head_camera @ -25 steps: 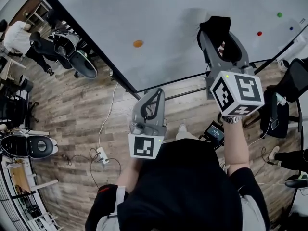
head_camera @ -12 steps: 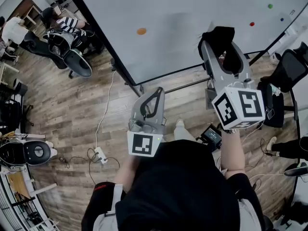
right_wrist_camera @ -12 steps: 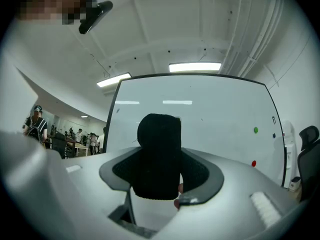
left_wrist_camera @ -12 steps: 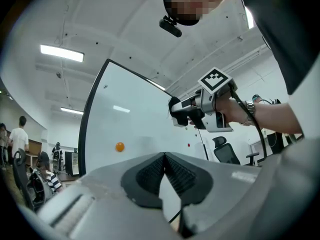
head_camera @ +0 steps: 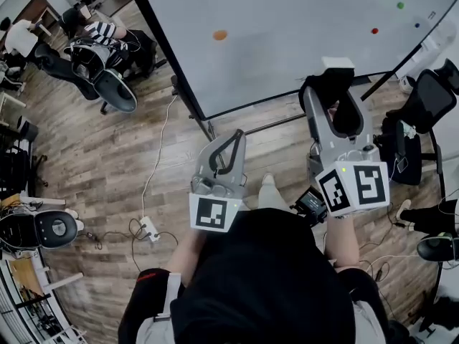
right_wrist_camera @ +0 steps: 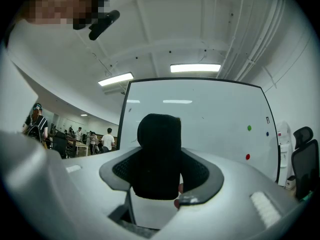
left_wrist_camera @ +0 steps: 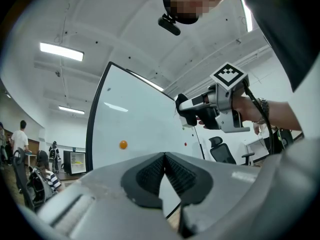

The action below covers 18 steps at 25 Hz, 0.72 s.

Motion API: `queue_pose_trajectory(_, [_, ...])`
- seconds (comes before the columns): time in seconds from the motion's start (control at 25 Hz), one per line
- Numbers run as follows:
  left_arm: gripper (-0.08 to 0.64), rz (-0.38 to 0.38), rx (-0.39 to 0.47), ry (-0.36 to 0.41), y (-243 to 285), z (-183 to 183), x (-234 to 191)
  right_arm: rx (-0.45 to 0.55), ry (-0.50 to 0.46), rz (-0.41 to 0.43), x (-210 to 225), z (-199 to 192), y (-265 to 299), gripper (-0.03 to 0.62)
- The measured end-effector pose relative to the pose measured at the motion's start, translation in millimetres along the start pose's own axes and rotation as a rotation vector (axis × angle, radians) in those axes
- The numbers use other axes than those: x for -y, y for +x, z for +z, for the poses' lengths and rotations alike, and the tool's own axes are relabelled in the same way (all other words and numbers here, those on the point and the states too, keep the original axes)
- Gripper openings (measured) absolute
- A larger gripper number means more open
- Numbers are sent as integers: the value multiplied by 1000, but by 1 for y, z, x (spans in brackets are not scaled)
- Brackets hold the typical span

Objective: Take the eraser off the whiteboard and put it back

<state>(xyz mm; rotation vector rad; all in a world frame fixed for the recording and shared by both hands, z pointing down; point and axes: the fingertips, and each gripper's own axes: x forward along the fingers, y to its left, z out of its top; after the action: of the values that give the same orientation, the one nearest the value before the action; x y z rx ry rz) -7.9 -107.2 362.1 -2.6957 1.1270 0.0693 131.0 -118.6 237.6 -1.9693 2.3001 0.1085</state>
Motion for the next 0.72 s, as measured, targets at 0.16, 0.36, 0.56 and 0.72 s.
queue_pose_trajectory(0.16, [3, 13, -8, -8, -10, -3, -3, 0, -2, 22, -14, -9, -14, 230])
queue_pose_trajectory(0.36, [3, 16, 10, 52, -15, 4, -13, -55, -2, 43, -25, -34, -20, 230])
queue_pose_trajectory(0.56, [2, 47, -23, -5, -19, -5, -22, -71, -3, 52, -34, -55, -28, 230])
queue_pose_trajectory(0.72, [3, 52, -12, -4, -19, -3, -24, -81, 7, 64, -40, -70, -35, 230])
